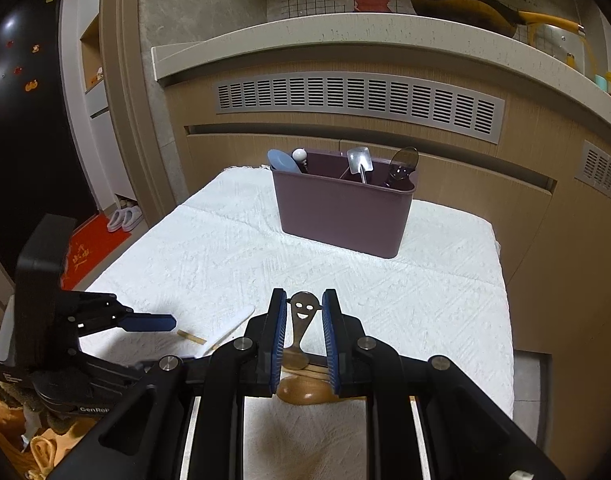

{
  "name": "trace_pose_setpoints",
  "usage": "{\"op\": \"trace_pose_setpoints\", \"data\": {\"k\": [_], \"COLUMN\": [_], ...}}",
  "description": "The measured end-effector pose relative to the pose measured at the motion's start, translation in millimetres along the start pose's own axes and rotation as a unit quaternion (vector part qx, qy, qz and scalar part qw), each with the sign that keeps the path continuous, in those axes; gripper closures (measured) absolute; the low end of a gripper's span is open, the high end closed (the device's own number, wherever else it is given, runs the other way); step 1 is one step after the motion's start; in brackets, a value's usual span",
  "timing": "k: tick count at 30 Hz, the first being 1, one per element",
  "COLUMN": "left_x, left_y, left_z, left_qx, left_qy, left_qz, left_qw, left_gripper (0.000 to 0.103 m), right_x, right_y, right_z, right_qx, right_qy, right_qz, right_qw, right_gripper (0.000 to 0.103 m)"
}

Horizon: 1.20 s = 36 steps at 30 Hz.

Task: Organize utensils
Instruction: 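Carry the white spoon with the left tool while the right tool carries the metal spoon to the caddy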

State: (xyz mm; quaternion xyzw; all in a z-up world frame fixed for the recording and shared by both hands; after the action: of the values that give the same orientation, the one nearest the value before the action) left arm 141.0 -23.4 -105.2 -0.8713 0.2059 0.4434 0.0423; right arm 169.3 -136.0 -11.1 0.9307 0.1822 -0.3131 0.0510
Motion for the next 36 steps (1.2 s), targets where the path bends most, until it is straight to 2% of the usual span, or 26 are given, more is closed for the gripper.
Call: {"op": "trace_pose_setpoints", "data": {"k": [5, 9, 11, 14, 15, 18, 20, 23, 27, 29, 32, 36], "left_x": [17, 43, 59, 67, 69, 70, 57, 19, -30, -53, -78, -117], "left_y": [-5, -15, -18, -17, -15, -12, -9, -5, -2, -2, -9, -18], "left_z": [-12, -30, -36, -47, -50, -55, -61, -76, -96, -111, -145, -207], "left_qx": [-0.024, -0.058, -0.058, -0.039, -0.034, -0.030, -0.039, -0.043, -0.032, -0.027, -0.026, -0.027], "left_qy": [-0.020, -0.053, -0.078, -0.088, -0.090, -0.079, -0.049, 0.024, 0.114, 0.155, 0.201, 0.276], "left_qz": [0.015, 0.012, 0.000, -0.020, -0.021, -0.027, -0.012, 0.000, -0.020, -0.028, -0.019, -0.010], "left_qw": [0.9994, 0.9968, 0.9953, 0.9951, 0.9951, 0.9960, 0.9979, 0.9988, 0.9928, 0.9872, 0.9791, 0.9608], "left_gripper": [0.049, 0.059, 0.065, 0.076, 0.088, 0.092, 0.092, 0.092, 0.092, 0.092, 0.092, 0.092], "right_x": [1, 4, 5, 4, 3, 2, -1, -4, -8, -13, -22, -36], "right_y": [-1, -2, -1, -2, -2, -3, -3, 0, 6, 8, 14, 24], "right_z": [1, 3, 2, 2, 1, -1, -2, -4, -11, -19, -44, -104], "right_qx": [-0.001, -0.003, -0.004, -0.007, -0.007, -0.009, -0.009, -0.009, 0.000, 0.001, -0.004, -0.024], "right_qy": [-0.002, -0.007, -0.007, -0.005, -0.004, 0.000, 0.004, 0.008, 0.014, 0.022, 0.042, 0.086], "right_qz": [-0.002, -0.005, -0.005, -0.004, -0.003, -0.004, -0.003, 0.001, 0.003, 0.002, 0.006, 0.031], "right_qw": [1.000, 1.000, 1.000, 1.000, 1.000, 1.000, 1.000, 1.000, 1.000, 1.000, 0.999, 0.996], "right_gripper": [0.086, 0.086, 0.086, 0.086, 0.086, 0.086, 0.086, 0.086, 0.086, 0.086, 0.086, 0.086]}}
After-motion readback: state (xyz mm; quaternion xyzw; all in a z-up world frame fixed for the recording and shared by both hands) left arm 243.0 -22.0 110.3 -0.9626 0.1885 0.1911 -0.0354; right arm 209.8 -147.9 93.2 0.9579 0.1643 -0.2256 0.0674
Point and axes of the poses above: each gripper's, at about its wrist camera, not at the fingertips, and x roughly the way its jaws point, y to its right, z to its underside, the point moved 6 cm from there along x, roughly the way its jaws point, and after that the axes turned 1 degree about y, right-handed, at the moved point
